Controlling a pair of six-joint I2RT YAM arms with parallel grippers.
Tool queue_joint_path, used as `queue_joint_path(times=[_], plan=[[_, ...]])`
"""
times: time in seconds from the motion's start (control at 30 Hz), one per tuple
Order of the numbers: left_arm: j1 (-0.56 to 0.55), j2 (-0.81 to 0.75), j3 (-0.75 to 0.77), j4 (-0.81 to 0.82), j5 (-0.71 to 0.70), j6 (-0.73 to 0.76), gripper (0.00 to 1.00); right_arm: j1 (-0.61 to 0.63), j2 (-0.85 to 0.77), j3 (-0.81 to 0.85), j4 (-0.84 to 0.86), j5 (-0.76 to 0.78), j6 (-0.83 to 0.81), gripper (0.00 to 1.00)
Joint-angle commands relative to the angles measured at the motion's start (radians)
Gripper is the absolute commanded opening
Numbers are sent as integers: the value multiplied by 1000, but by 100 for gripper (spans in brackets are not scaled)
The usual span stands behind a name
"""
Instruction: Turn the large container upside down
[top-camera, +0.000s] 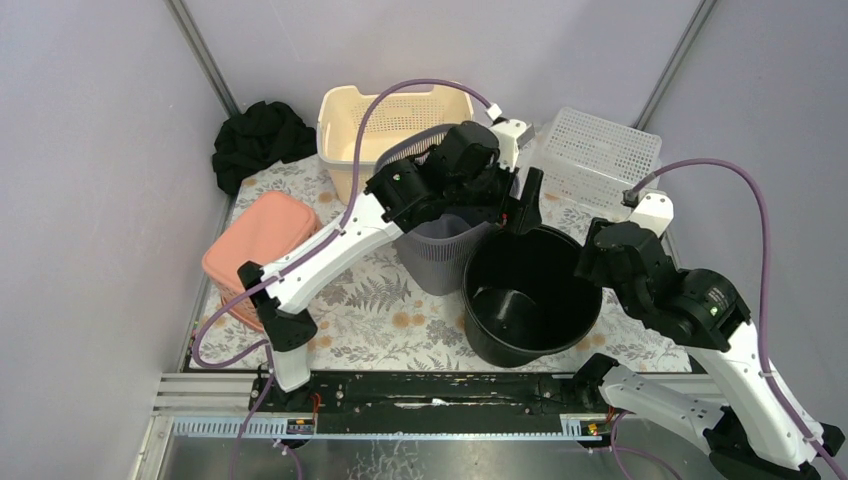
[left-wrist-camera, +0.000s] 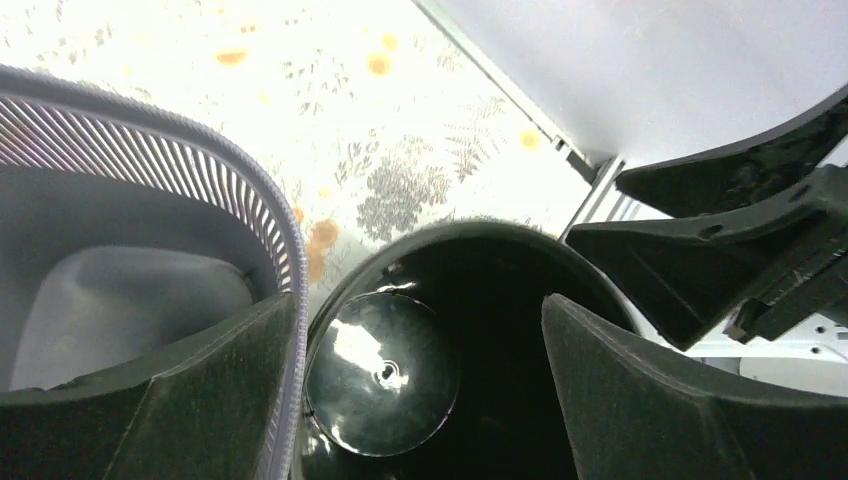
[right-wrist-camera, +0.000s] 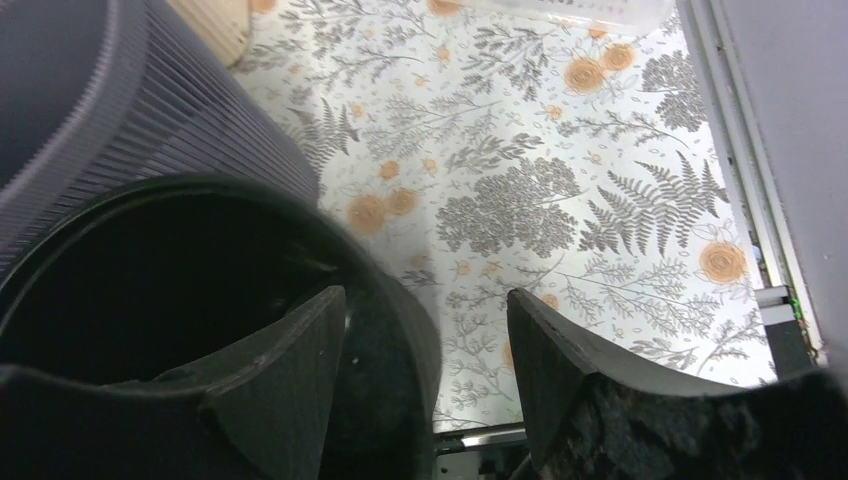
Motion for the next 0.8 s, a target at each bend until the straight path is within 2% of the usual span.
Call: queue_joint_path(times=[0.0, 0.07, 0.13, 0.33, 0.43, 0.57, 0.77], plan=[[-4, -80, 80, -10, -73, 43, 100, 9, 22, 96, 14, -23, -13, 68], [-5, -145, 50, -46, -159, 34, 100, 9, 41, 120, 20, -36, -30, 69], [-3, -249, -56, -61, -261, 3, 100, 8, 56, 141, 35, -53, -50, 70], [-3, -671, -604, -61, -493, -221, 99, 8, 118, 194, 80, -139, -110, 70], [-5, -819, -781, -80, -532, -296, 96, 9, 139, 190, 117, -187, -130, 70], [-5, -857, -912, -62, -547, -344, 91, 9, 161, 188, 156, -240, -149, 70], [3, -746, -1068, 129, -545, -341, 80, 9, 163, 210, 147, -248, -157, 71]])
